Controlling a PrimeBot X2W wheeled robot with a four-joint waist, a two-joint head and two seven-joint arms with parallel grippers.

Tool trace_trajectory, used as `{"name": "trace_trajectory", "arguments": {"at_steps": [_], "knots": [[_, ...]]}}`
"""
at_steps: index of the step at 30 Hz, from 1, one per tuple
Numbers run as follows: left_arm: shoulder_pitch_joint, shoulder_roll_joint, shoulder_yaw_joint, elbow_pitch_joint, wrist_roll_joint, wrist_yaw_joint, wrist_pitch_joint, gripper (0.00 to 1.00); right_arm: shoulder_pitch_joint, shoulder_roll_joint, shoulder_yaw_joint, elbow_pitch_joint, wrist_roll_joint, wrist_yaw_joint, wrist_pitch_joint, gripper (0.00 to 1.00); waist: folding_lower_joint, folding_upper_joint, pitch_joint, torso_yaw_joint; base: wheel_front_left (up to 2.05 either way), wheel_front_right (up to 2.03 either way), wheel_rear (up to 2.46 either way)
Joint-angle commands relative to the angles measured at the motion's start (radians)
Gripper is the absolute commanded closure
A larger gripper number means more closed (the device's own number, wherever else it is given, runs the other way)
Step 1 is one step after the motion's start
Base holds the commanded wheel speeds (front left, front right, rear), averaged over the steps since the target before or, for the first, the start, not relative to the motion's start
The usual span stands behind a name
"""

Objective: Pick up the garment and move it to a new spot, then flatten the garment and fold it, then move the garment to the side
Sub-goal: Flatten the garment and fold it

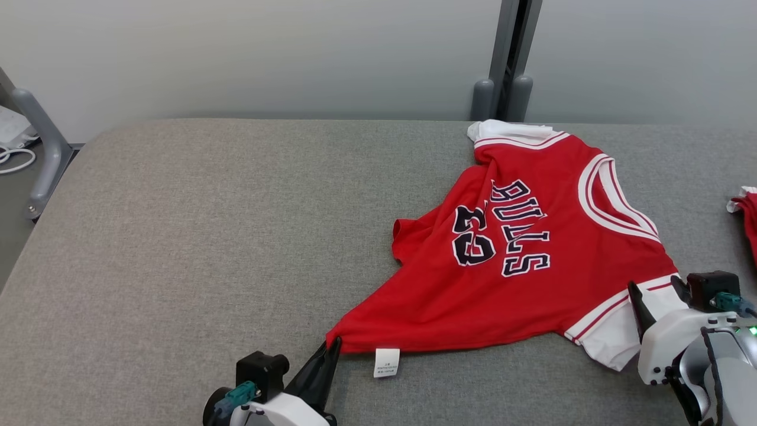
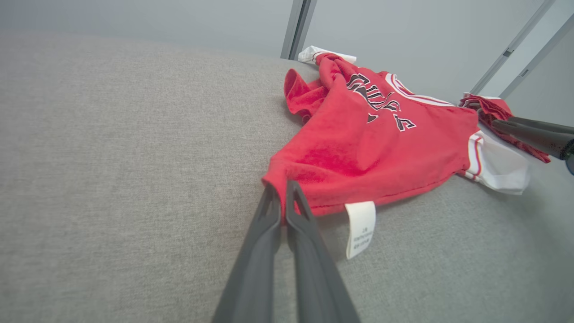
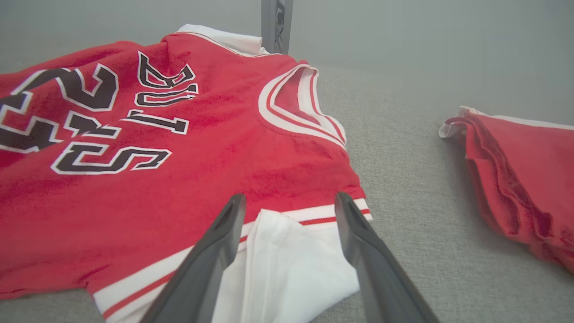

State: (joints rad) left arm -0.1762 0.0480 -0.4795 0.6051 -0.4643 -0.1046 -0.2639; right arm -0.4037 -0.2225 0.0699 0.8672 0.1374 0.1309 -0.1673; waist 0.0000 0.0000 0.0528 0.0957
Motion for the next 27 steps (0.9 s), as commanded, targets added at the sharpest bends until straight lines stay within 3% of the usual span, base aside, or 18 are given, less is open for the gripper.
{"name": "trace_trajectory", "arguments": {"at_steps": [1, 17, 18, 19, 20, 21, 22, 27], "knots": [[0.004, 0.005, -0.002, -0.009, 0.007, -0.004, 0.001, 1.0, -0.026, -0.001, -0.005, 0.034, -0.018, 0.0, 0.021, 0.0, 0.0, 0.0, 0.003, 0.005, 0.0, 0.0, 0.0], [0.004, 0.005, -0.012, -0.018, 0.013, -0.008, 0.001, 1.0, -0.144, 0.014, -0.004, 0.249, -0.06, 0.0, 0.098, 0.0, 0.0, 0.0, 0.014, 0.029, 0.0, 0.0, 0.0], [0.004, 0.006, -0.011, -0.018, 0.015, -0.008, 0.001, 1.0, -0.145, 0.016, -0.003, 0.255, -0.058, 0.0, 0.094, 0.22, 0.0, 0.0, 0.014, 0.028, 0.0, 0.0, 0.0], [0.005, 0.005, -0.01, -0.018, 0.017, -0.008, 0.001, 1.0, -0.147, 0.018, -0.002, 0.261, -0.055, 0.0, 0.088, 0.37, 0.0, 0.0, 0.013, 0.028, 0.0, 0.0, 0.0], [0.005, 0.005, -0.01, -0.018, 0.017, -0.008, 0.001, 1.0, -0.147, 0.018, -0.002, 0.261, -0.055, 0.0, 0.088, 0.37, 0.0, 0.0, 0.013, 0.028, 0.0, 0.0, 0.0], [0.006, 0.005, -0.009, -0.017, 0.019, -0.008, 0.001, 1.0, -0.152, 0.018, 0.002, 0.271, -0.048, 0.0, 0.078, 0.81, 0.0, 0.0, 0.013, 0.026, 0.0, 0.0, 0.0], [0.007, 0.005, -0.008, -0.017, 0.02, -0.009, 0.001, 1.0, -0.154, 0.018, 0.004, 0.275, -0.045, 0.0, 0.071, 1.0, 0.0, 0.0, 0.013, 0.025, 0.0, 0.0, 0.0], [0.008, 0.006, -0.005, -0.015, 0.021, -0.008, 0.001, 1.0, -0.16, 0.013, 0.013, 0.292, -0.029, 0.0, 0.035, 1.0, 0.0, 0.0, 0.012, 0.02, 0.0, 0.0, 0.0]]}}
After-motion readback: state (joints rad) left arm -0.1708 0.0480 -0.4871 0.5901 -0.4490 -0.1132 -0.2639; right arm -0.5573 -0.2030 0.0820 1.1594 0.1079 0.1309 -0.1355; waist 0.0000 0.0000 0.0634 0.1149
